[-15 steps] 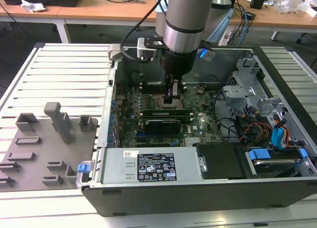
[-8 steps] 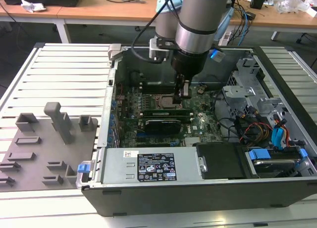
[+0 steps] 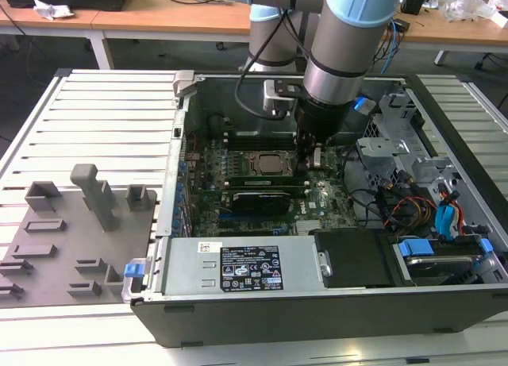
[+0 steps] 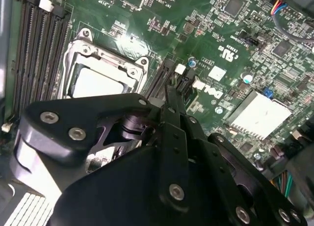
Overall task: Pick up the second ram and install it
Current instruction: 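Press down the second ram until it locks into place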
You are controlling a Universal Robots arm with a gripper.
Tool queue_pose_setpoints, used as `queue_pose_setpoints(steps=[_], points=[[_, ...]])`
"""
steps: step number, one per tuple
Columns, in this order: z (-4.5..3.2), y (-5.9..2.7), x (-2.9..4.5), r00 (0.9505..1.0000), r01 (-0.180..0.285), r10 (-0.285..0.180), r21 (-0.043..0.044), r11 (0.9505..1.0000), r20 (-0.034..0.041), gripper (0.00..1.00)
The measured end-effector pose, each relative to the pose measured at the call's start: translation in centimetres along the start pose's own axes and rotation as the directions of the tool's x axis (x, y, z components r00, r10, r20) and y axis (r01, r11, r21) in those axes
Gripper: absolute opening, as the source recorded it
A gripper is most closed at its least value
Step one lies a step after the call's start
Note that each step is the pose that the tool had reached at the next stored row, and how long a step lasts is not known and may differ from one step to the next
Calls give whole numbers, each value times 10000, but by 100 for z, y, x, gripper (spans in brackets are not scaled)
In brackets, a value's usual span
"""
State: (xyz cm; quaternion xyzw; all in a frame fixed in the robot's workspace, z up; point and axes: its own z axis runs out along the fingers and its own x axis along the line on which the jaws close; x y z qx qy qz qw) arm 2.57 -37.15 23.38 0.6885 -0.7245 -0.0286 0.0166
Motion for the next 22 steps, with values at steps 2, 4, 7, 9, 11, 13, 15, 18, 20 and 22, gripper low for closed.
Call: queue_pose_setpoints(steps=[2,4,7,9,11,13,15,18,20,22], points=[[25,-1,3,10000,2,-2,0,10000,-5,11],[41,-3,4,10000,6,-6,0,10000,-6,11],[49,-4,19,10000,10,-10,-2,10000,39,11],[32,-3,17,10000,17,-17,-1,10000,55,11],[-50,4,17,10000,20,-20,3,10000,41,11],[-68,65,20,10000,23,-24,24,10000,56,11],[-58,225,29,10000,25,-25,65,10000,62,11],[-44,423,39,10000,24,-25,99,9999,68,11],[-25,574,46,10000,26,-27,125,9999,71,11],[7,729,56,10000,27,-28,151,9999,70,11]])
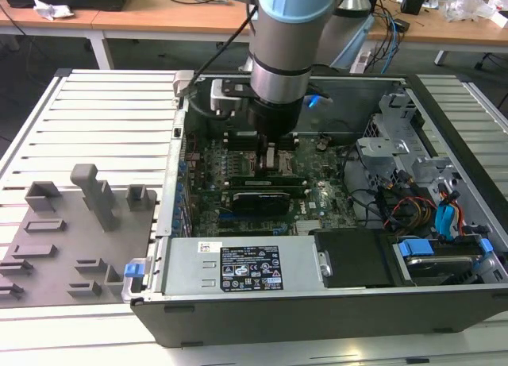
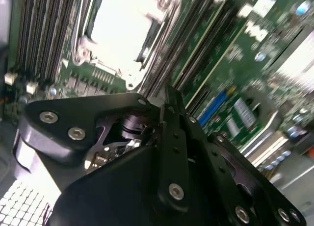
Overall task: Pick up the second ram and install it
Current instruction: 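Press down the second ram until it locks into place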
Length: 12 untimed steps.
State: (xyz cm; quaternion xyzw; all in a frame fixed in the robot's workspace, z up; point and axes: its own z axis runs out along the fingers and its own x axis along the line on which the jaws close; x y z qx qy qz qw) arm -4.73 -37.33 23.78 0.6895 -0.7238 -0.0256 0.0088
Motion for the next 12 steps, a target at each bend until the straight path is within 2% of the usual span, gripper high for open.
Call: queue_pose_setpoints(steps=[1,3,4,9,10,11,12], points=[[23,74,4,10000,-1,1,9,10000,3,11],[70,160,9,10000,-1,1,8,10000,1,11],[87,175,11,10000,0,0,8,10000,5,11],[112,183,11,10000,1,-1,9,10000,47,11],[95,179,9,10000,3,-3,13,10000,95,11],[82,167,7,9999,6,-6,13,10000,113,11],[70,107,6,9998,6,-5,-13,10000,175,11]])
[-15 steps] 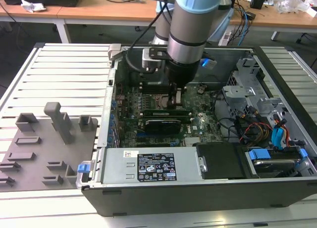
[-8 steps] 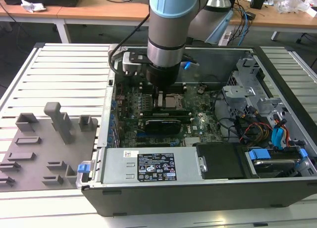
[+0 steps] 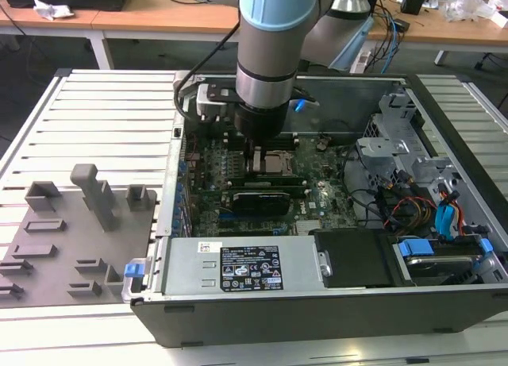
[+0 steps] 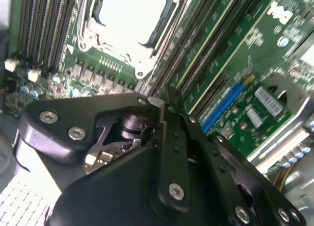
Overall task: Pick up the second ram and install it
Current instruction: 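Press down the second ram until it locks into place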
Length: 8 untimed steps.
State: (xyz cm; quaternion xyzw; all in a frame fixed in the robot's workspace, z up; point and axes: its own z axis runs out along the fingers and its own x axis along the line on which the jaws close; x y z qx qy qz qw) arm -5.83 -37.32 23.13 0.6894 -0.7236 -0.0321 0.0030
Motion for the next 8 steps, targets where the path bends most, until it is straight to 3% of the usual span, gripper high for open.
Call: queue_pose_setpoints(steps=[1,3,5,8], points=[[-7,-86,-4,10000,4,-4,-34,10000,55,11],[-57,-208,-12,10000,4,-3,-65,10000,83,11],[-119,-229,-15,10000,3,-3,-69,10000,83,11],[-329,-252,-25,10000,3,-3,-79,10000,83,11]])
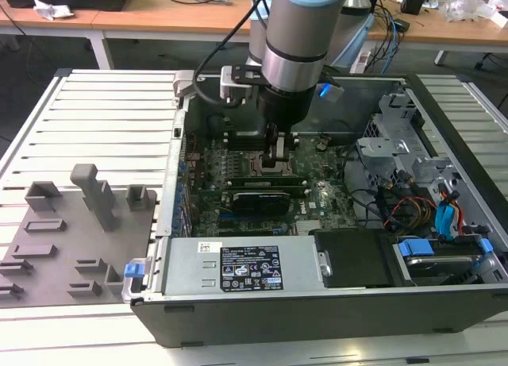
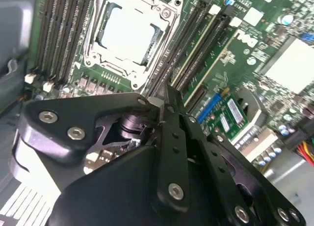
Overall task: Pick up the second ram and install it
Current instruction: 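Press down the second ram until it locks into place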
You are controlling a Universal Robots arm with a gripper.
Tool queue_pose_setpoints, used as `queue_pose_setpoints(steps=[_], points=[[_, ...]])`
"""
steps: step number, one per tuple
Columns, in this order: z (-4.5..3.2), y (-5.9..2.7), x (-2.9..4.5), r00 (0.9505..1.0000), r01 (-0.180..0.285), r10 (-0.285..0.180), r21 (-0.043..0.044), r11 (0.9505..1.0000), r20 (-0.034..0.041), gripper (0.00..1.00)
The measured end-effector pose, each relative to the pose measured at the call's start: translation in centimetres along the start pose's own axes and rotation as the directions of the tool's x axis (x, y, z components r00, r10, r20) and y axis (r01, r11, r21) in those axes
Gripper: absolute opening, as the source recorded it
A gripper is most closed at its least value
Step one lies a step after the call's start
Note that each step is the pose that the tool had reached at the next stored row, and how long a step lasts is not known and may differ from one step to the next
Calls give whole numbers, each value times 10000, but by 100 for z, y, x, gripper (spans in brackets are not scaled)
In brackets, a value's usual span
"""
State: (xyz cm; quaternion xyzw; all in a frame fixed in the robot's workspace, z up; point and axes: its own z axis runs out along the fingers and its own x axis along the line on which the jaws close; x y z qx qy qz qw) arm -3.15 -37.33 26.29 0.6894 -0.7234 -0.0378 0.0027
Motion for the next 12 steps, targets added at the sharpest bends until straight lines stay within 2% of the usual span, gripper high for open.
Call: queue_pose_setpoints(steps=[2,5,12], points=[[-79,-1,-4,10000,0,0,-2,10000,0,11],[-240,6,-12,10000,-1,1,-3,10000,0,11],[-257,7,-13,10000,0,0,-3,10000,0,11]])
